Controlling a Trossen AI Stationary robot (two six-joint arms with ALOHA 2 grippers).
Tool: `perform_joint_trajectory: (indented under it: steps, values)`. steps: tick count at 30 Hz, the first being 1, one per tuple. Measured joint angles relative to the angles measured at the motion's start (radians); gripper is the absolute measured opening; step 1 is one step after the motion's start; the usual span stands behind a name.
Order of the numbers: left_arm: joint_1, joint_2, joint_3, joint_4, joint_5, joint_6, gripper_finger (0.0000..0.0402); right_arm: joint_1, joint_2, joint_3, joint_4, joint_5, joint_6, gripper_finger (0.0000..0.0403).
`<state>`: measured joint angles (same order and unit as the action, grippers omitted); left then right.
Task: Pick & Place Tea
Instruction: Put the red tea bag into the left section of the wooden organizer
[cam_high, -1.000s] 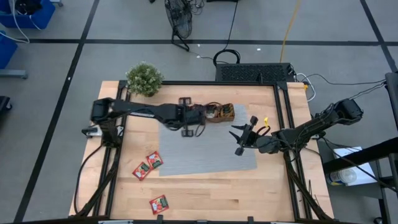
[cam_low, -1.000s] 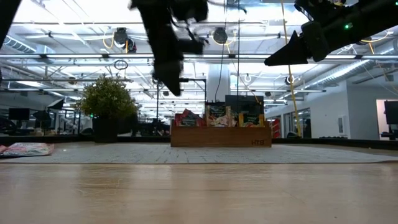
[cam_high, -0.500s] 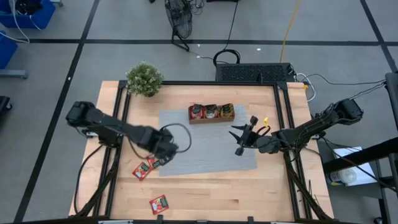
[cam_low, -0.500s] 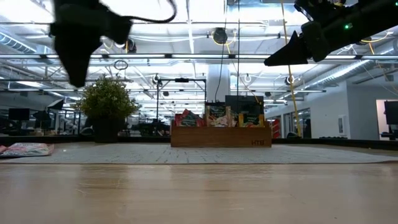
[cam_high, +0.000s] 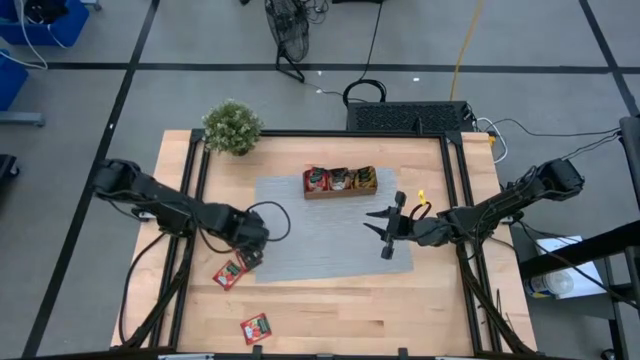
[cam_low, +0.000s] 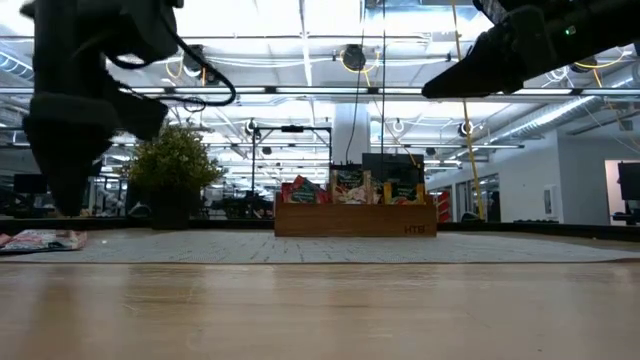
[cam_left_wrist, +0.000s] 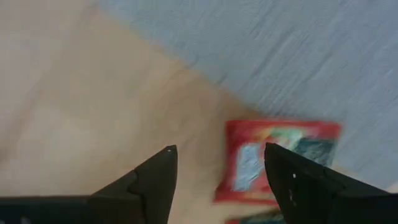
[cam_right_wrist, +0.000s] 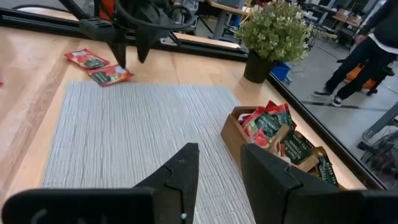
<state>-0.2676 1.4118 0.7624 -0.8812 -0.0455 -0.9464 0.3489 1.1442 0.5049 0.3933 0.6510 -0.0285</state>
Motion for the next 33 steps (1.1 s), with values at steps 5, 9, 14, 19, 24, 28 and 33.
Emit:
perform_joint_trajectory:
  steps: [5,9,14,19,24,28,33]
  values:
    - [0.046,-0.039,-0.093,0.104,0.075,0.044,0.0241,0.000,0.000,0.000,0.000,0.000,-0.002,0.0107]
    - [0.067,-0.040,-0.155,0.208,0.176,0.048,0.0241,0.000,0.000,0.000,0.000,0.000,-0.002,0.0104]
    - [0.065,-0.045,-0.204,0.309,0.236,0.028,0.0241,0.000,0.000,0.000,-0.001,0.001,-0.002,0.0103]
    - [0.063,-0.044,-0.206,0.316,0.239,0.003,0.0232,0.000,0.000,0.000,-0.001,0.001,-0.002,0.0102]
    - [0.063,-0.042,-0.209,0.306,0.249,-0.025,0.0161,0.000,0.000,0.000,-0.001,0.001,-0.002,0.0102]
    - [0.063,-0.041,-0.210,0.307,0.272,-0.022,0.0062,0.000,0.000,0.000,-0.001,0.001,-0.002,0.0102]
    - [0.057,-0.041,-0.182,0.294,0.300,-0.004,0.0012,0.000,0.000,0.000,-0.001,0.001,-0.002,0.0102]
